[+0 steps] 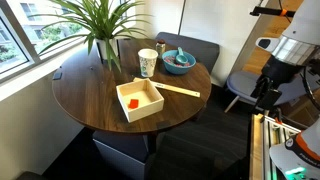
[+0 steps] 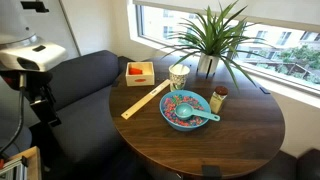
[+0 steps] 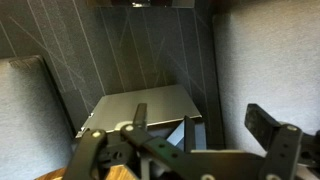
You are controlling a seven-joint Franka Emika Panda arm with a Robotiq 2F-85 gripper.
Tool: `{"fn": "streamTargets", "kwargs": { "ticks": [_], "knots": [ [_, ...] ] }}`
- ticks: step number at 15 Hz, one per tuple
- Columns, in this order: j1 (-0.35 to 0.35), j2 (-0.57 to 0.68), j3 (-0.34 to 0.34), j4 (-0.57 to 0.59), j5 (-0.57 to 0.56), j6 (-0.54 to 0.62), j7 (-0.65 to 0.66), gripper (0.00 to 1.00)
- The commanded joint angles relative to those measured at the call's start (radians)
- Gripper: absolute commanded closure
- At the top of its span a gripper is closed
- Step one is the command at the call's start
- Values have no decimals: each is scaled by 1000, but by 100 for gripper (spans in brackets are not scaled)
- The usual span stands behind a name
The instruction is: Move the box to the right.
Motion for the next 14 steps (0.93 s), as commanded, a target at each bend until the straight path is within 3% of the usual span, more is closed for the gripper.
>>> {"fn": "streamTargets", "kwargs": {
  "ticks": [1, 11, 14],
  "knots": [
    [-5, 0, 4, -11, 3, -3, -3, 0],
    [-4, 8, 3, -30, 2, -3, -3, 0],
    [-49, 80, -14, 70, -35, 32, -9, 0]
  ]
}}
